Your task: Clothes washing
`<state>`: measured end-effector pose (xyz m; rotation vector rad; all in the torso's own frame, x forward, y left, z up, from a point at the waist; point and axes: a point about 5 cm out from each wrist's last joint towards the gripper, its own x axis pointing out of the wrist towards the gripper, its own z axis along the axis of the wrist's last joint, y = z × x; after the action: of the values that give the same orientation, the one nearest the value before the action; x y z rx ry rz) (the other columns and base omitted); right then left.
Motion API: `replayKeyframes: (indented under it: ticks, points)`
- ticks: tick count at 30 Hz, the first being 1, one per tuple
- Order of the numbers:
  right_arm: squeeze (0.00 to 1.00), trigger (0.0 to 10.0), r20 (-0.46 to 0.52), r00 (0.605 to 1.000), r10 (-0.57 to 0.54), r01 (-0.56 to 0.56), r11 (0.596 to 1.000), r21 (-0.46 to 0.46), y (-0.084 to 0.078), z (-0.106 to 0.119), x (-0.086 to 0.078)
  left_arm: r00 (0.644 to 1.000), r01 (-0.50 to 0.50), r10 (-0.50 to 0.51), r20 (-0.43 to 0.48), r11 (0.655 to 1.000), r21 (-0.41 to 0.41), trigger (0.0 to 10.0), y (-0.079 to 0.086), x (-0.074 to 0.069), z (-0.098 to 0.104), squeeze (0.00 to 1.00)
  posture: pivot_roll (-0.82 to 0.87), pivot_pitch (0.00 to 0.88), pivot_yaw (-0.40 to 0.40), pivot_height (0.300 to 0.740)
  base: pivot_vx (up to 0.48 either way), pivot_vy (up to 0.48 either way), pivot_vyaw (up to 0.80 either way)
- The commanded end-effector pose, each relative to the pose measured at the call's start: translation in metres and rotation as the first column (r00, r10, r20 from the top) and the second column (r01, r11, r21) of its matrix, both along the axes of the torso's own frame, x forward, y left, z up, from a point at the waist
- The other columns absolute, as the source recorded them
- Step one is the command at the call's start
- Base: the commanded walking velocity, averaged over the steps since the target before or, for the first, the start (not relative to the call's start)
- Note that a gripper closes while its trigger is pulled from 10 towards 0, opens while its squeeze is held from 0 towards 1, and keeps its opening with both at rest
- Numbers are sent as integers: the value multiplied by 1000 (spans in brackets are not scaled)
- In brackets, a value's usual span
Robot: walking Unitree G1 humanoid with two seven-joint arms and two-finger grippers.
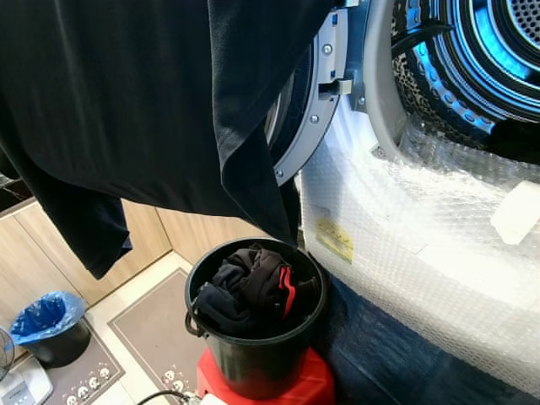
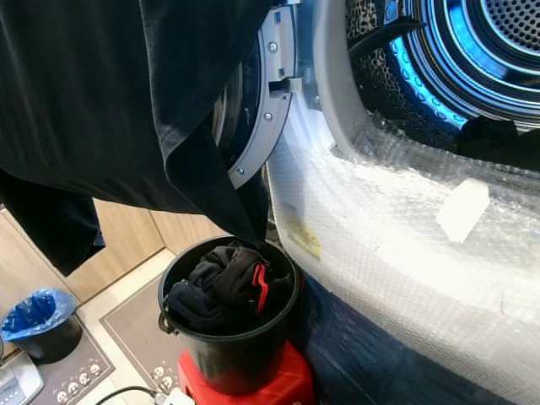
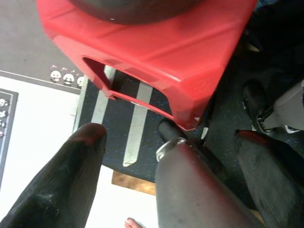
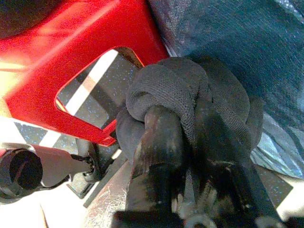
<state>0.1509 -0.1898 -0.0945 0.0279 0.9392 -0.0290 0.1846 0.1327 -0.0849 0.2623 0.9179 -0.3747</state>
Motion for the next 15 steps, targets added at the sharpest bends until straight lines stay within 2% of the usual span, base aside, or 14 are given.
replayKeyframes:
  ticks: [1, 15]
  points:
    - [0, 10000, -11, 1000, 17, -17, 1000, 3, 5, -1, 1, 1000, 3, -2, -25, 1000, 16, 10000, 4, -4, -2, 0, -135, 0, 64, 740, 0, 0, 0]
    - [0, 10000, -19, 999, 32, -32, 999, -15, 4, 0, 2, 1000, -11, 11, -15, 1000, 8, 10000, 1, 1, 0, 0, -139, 0, 64, 740, 0, 0, 0]
